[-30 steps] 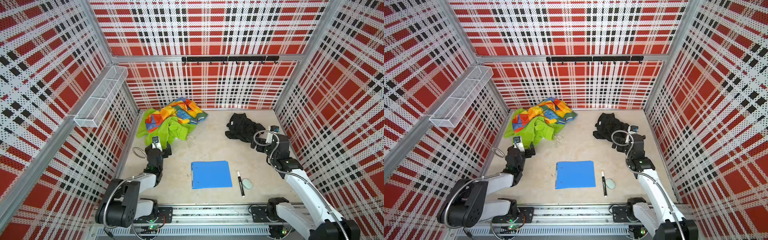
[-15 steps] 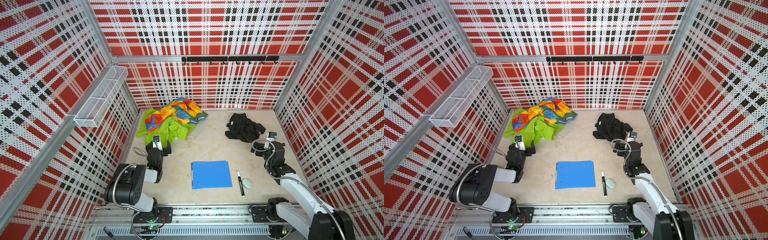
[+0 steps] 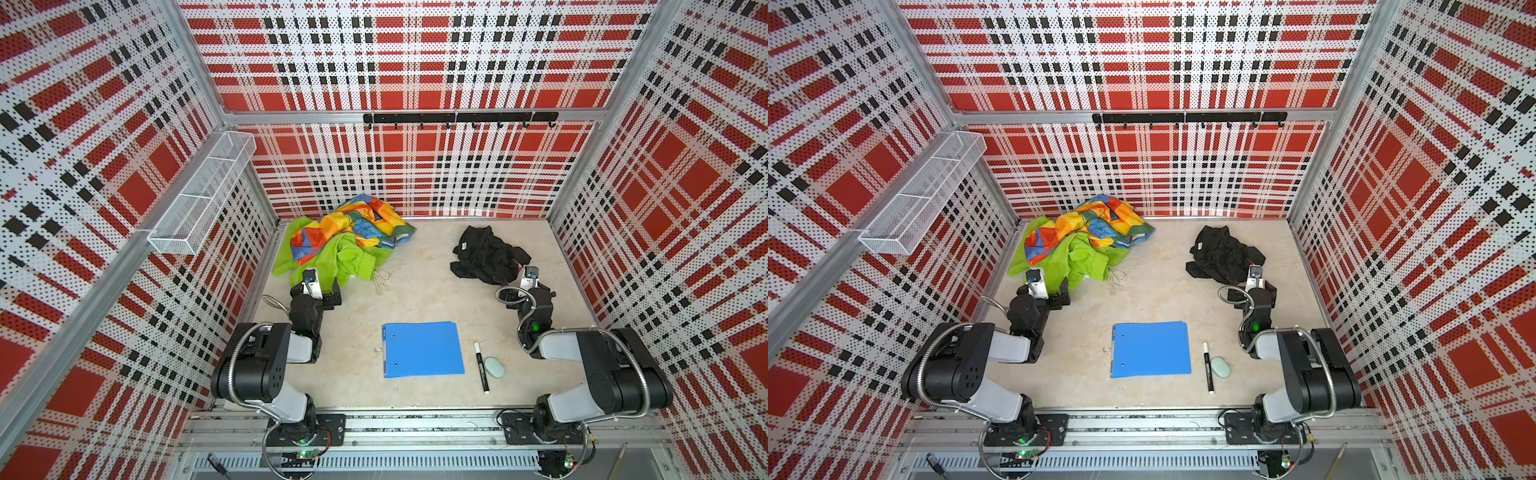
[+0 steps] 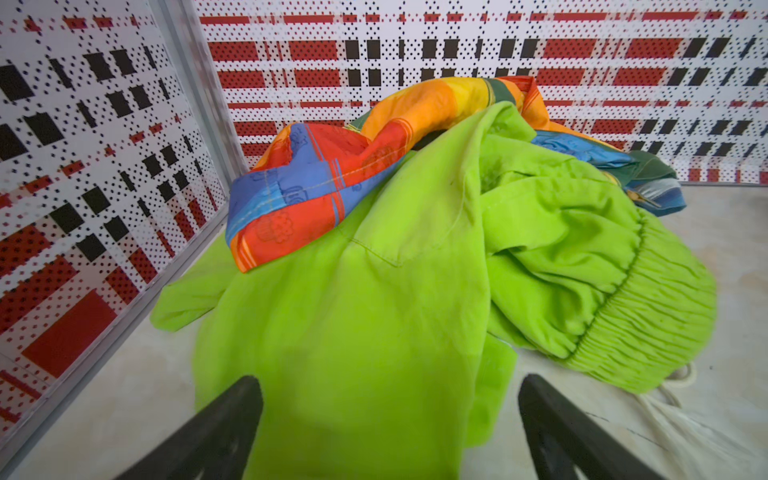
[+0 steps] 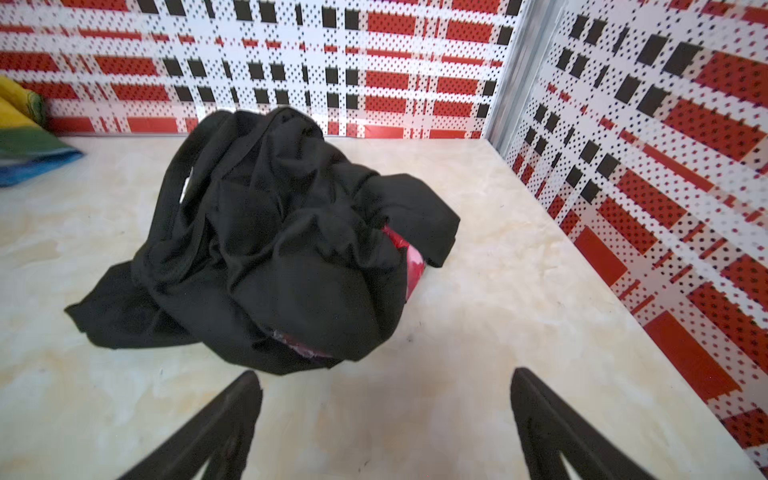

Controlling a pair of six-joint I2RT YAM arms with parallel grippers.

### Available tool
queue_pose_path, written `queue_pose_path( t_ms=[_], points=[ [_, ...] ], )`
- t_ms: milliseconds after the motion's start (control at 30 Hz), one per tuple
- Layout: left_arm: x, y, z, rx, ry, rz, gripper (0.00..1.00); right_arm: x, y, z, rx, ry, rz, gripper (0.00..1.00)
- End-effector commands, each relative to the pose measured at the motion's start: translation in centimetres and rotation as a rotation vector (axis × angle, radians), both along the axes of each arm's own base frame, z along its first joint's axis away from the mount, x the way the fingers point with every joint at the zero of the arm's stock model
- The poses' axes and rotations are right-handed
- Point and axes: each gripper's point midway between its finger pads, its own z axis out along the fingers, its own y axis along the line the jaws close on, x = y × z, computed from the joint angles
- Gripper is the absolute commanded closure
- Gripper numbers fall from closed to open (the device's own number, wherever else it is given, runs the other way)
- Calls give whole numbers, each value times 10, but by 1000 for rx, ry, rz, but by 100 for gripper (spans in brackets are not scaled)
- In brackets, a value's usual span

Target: Pick out a specific cloth from the pile

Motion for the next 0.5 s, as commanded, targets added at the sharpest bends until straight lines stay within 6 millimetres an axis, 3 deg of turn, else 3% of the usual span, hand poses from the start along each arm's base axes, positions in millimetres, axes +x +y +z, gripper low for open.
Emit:
queue_pose_path(
  t_ms=[0, 67, 167, 467],
  points=[
    [6, -2, 13, -8, -48, -20, 1, -2, 11, 33, 1, -201, 107, 0],
    [6, -2, 13, -7, -48, -18, 1, 3, 17, 24, 3, -133, 145, 0],
    [6, -2, 13, -7, -47, -19, 1, 4, 7, 26, 24, -143, 107, 0],
    [6, -2, 13, -8, -47, -19, 1, 5, 7, 26, 33, -155, 121, 0]
  ],
)
